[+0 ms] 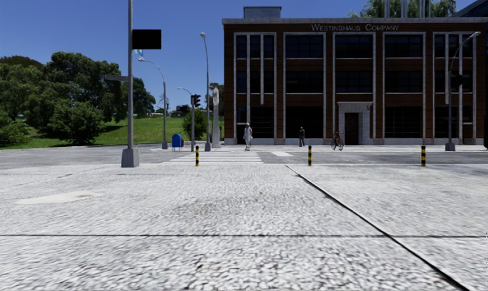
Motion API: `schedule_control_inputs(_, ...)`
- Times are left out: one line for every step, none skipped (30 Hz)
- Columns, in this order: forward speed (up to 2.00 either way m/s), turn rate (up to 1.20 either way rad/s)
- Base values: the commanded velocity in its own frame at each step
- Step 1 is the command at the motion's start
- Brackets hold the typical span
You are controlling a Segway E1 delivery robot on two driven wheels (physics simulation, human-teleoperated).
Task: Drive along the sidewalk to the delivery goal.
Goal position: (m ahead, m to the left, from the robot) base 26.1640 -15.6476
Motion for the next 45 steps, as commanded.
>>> schedule_control_inputs(2.00, 0.00)
schedule_control_inputs(2.00, 0.00)
schedule_control_inputs(2.00, 0.00)
schedule_control_inputs(2.00, 0.00)
schedule_control_inputs(2.00, 0.00)
schedule_control_inputs(2.00, 0.00)
schedule_control_inputs(2.00, 0.00)
schedule_control_inputs(2.00, 0.00)
schedule_control_inputs(2.00, 0.00)
schedule_control_inputs(2.00, 0.00)
schedule_control_inputs(2.00, 0.00)
schedule_control_inputs(2.00, 0.00)
schedule_control_inputs(2.00, 0.00)
schedule_control_inputs(2.00, 0.00)
schedule_control_inputs(2.00, 0.00)
schedule_control_inputs(2.00, 0.00)
schedule_control_inputs(2.00, 0.00)
schedule_control_inputs(2.00, 0.00)
schedule_control_inputs(2.00, 0.00)
schedule_control_inputs(2.00, 0.00)
schedule_control_inputs(2.00, 0.00)
schedule_control_inputs(2.00, 0.00)
schedule_control_inputs(2.00, 0.00)
schedule_control_inputs(2.00, 0.00)
schedule_control_inputs(2.00, 0.00)
schedule_control_inputs(2.00, 0.00)
schedule_control_inputs(2.00, 0.00)
schedule_control_inputs(2.00, 0.00)
schedule_control_inputs(2.00, 0.00)
schedule_control_inputs(2.00, 0.00)
schedule_control_inputs(2.00, 0.07)
schedule_control_inputs(1.96, 0.14)
schedule_control_inputs(1.96, 0.14)
schedule_control_inputs(1.94, 0.22)
schedule_control_inputs(1.91, 0.31)
schedule_control_inputs(1.81, 0.37)
schedule_control_inputs(1.81, 0.37)
schedule_control_inputs(1.65, 0.39)
schedule_control_inputs(1.53, 0.40)
schedule_control_inputs(1.43, 0.44)
schedule_control_inputs(1.40, 0.45)
schedule_control_inputs(1.40, 0.45)
schedule_control_inputs(1.39, 0.46)
schedule_control_inputs(1.39, 0.46)
schedule_control_inputs(1.39, 0.46)
